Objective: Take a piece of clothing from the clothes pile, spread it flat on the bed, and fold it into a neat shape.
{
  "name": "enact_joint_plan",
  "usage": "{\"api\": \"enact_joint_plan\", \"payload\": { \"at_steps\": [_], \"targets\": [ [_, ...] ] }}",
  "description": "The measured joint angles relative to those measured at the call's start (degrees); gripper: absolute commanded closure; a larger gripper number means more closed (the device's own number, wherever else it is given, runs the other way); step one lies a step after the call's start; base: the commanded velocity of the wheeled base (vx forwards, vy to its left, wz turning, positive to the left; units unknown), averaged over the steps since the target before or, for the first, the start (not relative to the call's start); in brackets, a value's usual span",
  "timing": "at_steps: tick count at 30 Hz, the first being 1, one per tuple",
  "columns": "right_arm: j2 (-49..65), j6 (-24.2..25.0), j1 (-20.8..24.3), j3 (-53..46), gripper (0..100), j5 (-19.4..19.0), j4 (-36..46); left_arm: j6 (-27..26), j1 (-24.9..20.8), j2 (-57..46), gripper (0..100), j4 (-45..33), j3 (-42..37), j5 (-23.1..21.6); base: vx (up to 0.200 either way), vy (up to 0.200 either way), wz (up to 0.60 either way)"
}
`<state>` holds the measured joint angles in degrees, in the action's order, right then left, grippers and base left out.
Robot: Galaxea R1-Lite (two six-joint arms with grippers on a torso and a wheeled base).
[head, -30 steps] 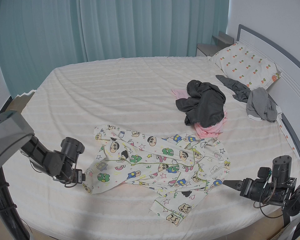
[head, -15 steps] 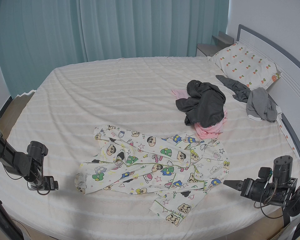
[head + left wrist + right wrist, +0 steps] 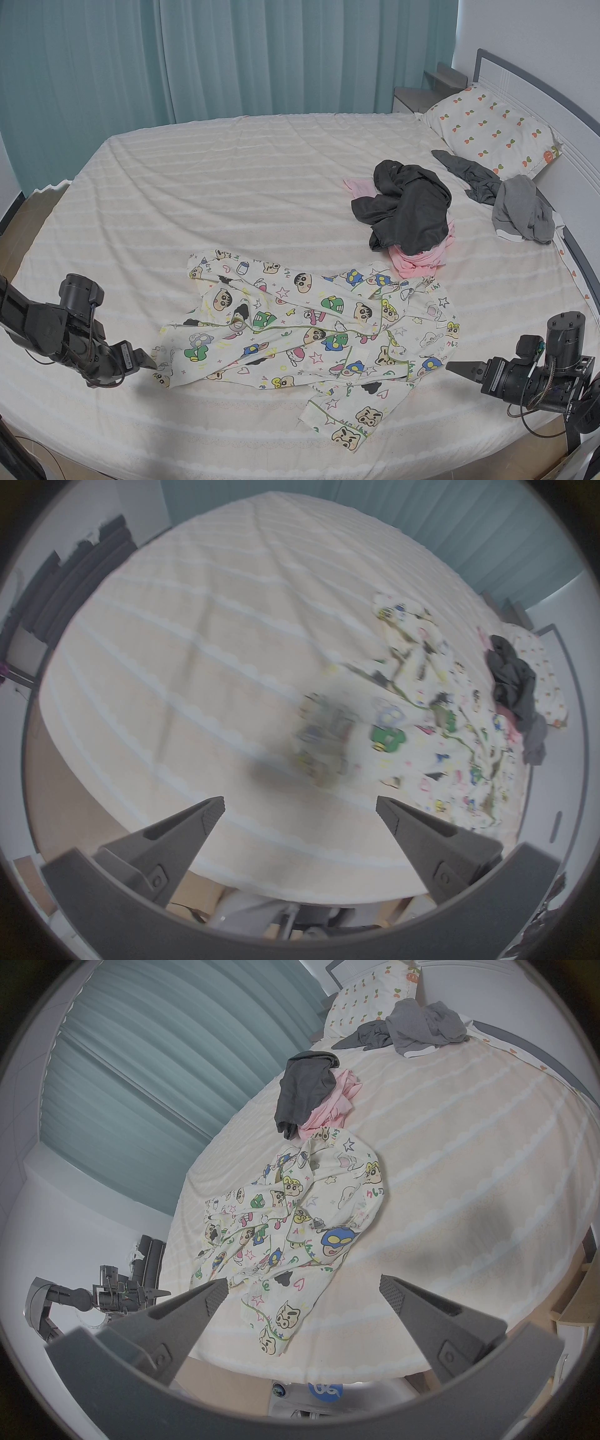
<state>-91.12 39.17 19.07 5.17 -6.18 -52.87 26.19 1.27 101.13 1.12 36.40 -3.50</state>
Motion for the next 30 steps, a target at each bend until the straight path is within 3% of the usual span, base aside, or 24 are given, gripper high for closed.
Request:
{"api": "enact_joint_plan", "payload": {
  "at_steps": [5, 9, 16, 30],
  "targets": [
    [-0.07, 0.0, 0.89, 0.0, 0, -0.35, 0.0, 10.63, -7.24, -0.48, 0, -0.04, 0.3, -1.83, 0.0, 0.0, 0.0],
    [-0.07, 0.21, 1.68, -0.02, 0, -0.44, -0.01, 15.06, -10.86, 1.65, 0, 3.0, 1.46, 0.06, 0.0, 0.0, 0.0],
    [-0.05, 0.35, 2.29, -0.1, 0, -0.49, -0.01, 17.52, -11.29, 7.28, 0, 12.64, 2.51, 2.55, 0.0, 0.0, 0.0],
    [-0.13, 0.49, 2.45, -0.35, 0, -0.55, -1.16, 18.09, -10.19, 17.12, 0, 26.14, 3.17, 2.3, 0.0, 0.0, 0.0]
  ]
}}
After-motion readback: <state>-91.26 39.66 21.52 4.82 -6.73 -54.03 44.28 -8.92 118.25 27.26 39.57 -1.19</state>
